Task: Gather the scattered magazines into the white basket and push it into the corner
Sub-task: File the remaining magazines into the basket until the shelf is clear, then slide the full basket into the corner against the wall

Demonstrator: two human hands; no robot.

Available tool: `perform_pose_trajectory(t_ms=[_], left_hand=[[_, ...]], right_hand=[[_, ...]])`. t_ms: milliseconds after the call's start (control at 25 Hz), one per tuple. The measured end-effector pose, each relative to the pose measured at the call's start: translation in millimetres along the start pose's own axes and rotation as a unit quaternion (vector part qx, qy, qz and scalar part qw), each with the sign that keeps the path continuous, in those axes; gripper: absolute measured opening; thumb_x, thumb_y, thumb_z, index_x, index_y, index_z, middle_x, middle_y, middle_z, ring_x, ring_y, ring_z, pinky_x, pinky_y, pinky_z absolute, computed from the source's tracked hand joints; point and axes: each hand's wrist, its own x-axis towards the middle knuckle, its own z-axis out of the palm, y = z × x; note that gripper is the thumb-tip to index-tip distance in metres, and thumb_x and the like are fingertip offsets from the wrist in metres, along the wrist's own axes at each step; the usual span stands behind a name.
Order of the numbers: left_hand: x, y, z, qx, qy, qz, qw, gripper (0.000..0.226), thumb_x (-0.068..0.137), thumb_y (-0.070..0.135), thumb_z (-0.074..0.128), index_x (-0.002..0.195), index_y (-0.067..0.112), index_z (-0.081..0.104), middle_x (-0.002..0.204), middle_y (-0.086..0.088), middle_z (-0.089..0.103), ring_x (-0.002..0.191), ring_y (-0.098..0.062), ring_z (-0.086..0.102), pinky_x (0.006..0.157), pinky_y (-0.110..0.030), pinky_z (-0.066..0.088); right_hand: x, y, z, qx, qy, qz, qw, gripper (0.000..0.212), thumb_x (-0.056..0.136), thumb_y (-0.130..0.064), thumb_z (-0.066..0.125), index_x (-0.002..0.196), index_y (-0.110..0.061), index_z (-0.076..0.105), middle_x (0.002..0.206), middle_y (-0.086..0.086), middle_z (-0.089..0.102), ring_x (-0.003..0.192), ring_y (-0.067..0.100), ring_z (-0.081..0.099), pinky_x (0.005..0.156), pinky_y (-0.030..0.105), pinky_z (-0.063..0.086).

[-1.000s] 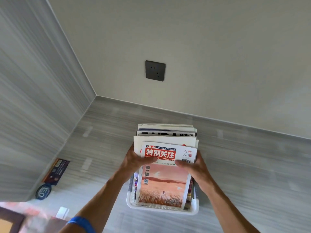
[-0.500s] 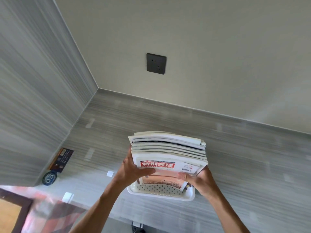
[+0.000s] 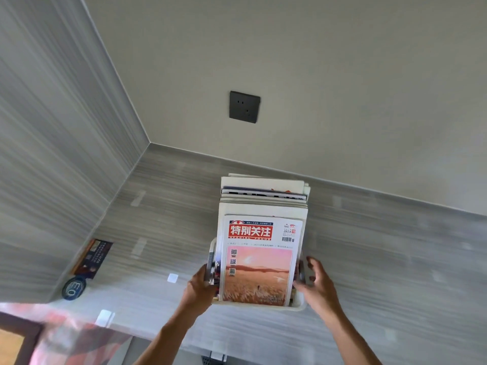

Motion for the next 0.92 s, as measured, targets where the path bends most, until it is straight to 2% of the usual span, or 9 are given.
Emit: perform_pose_trajectory(t_ms=[120, 200, 320, 440, 520, 600, 680, 760, 920], left_hand=[[-4.0, -0.6, 0.4, -0.044, -0.004, -0.024, 0.999, 0.046, 0.063, 0.021, 0.053, 0.102, 0.042, 0.059, 0.096, 0.006, 0.072, 0.085, -0.021, 0.068, 0.062, -0.046, 0.062], [-2.7, -3.8, 3.4, -0.040, -0.007, -0.049, 0.998, 0.045, 0.070, 0.015, 0.047, 0.106, 0.040, 0.058, 0.098, 0.003, 0.071, 0.089, -0.022, 0.068, 0.063, -0.044, 0.063], [-5.9, -10.0, 13.4, -0.091, 0.008, -0.114, 0.989, 0.058, 0.079, 0.001, 0.033, 0.095, 0.048, 0.062, 0.093, 0.007, 0.071, 0.087, -0.017, 0.068, 0.058, -0.035, 0.061], [-9.1, -13.5, 20.3, -0.140, 0.050, -0.136, 0.979, 0.067, 0.078, -0.002, 0.035, 0.078, 0.058, 0.066, 0.071, 0.014, 0.072, 0.079, -0.013, 0.068, 0.051, -0.026, 0.057], [-14.7, -16.1, 25.1, -0.170, 0.063, -0.136, 0.974, 0.065, 0.079, -0.002, 0.038, 0.077, 0.055, 0.068, 0.067, 0.016, 0.073, 0.076, -0.012, 0.069, 0.053, -0.027, 0.057], [-24.4, -22.1, 25.3, -0.220, 0.090, -0.139, 0.961, 0.059, 0.083, -0.004, 0.040, 0.082, 0.047, 0.071, 0.071, 0.014, 0.075, 0.072, -0.010, 0.073, 0.056, -0.030, 0.058], [-35.0, -32.2, 19.3, -0.280, 0.124, -0.129, 0.943, 0.057, 0.085, -0.011, 0.037, 0.097, 0.034, 0.070, 0.072, 0.010, 0.076, 0.068, -0.008, 0.073, 0.055, -0.029, 0.057], [-42.9, -42.5, -0.9, -0.333, 0.154, -0.117, 0.923, 0.054, 0.084, -0.015, 0.038, 0.106, 0.025, 0.067, 0.078, 0.006, 0.077, 0.071, -0.010, 0.073, 0.056, -0.028, 0.056], [-40.2, -58.2, -69.3, -0.416, 0.228, -0.104, 0.874, 0.039, 0.076, -0.003, 0.055, 0.106, 0.019, 0.066, 0.079, 0.002, 0.077, 0.074, -0.015, 0.071, 0.066, -0.034, 0.053]], right_hand=[[-26.3, 35.3, 23.1, 0.089, -0.077, 0.180, 0.977, 0.063, 0.076, -0.038, 0.073, 0.131, -0.023, 0.046, 0.108, 0.012, 0.069, 0.076, 0.033, 0.072, 0.067, 0.037, 0.057], [-28.5, 37.8, 30.5, 0.191, -0.142, 0.247, 0.939, 0.039, 0.089, -0.024, 0.060, 0.125, -0.024, 0.045, 0.095, 0.025, 0.071, 0.065, 0.042, 0.071, 0.059, 0.042, 0.058], [-12.2, 42.9, 35.4, 0.241, -0.149, 0.223, 0.933, 0.039, 0.093, 0.005, 0.043, 0.120, -0.023, 0.047, 0.093, 0.036, 0.068, 0.067, 0.045, 0.071, 0.060, 0.045, 0.059], [-8.7, 45.9, 34.1, 0.263, -0.161, 0.207, 0.929, 0.033, 0.093, 0.007, 0.048, 0.115, -0.015, 0.057, 0.092, 0.035, 0.070, 0.070, 0.046, 0.072, 0.059, 0.045, 0.061], [-2.0, 45.6, 31.0, 0.271, -0.151, 0.203, 0.929, 0.036, 0.091, 0.009, 0.047, 0.109, -0.019, 0.062, 0.090, 0.030, 0.072, 0.071, 0.046, 0.072, 0.061, 0.045, 0.062], [12.5, 36.7, 35.7, 0.257, -0.159, 0.179, 0.936, 0.041, 0.090, 0.011, 0.044, 0.106, -0.021, 0.064, 0.095, 0.025, 0.072, 0.077, 0.043, 0.072, 0.068, 0.046, 0.061], [23.6, 14.5, 47.1, 0.250, -0.176, 0.151, 0.940, 0.043, 0.090, 0.012, 0.043, 0.110, -0.020, 0.062, 0.102, 0.021, 0.070, 0.087, 0.042, 0.070, 0.075, 0.047, 0.060], [32.8, -17.7, 68.4, 0.235, -0.207, 0.115, 0.943, 0.043, 0.089, 0.012, 0.042, 0.110, -0.019, 0.061, 0.104, 0.017, 0.071, 0.095, 0.039, 0.068, 0.074, 0.045, 0.059], [42.8, -107.6, 129.0, 0.182, -0.278, 0.029, 0.943, 0.044, 0.084, 0.012, 0.045, 0.102, -0.020, 0.068, 0.093, 0.009, 0.078, 0.086, 0.029, 0.073, 0.069, 0.043, 0.061]])
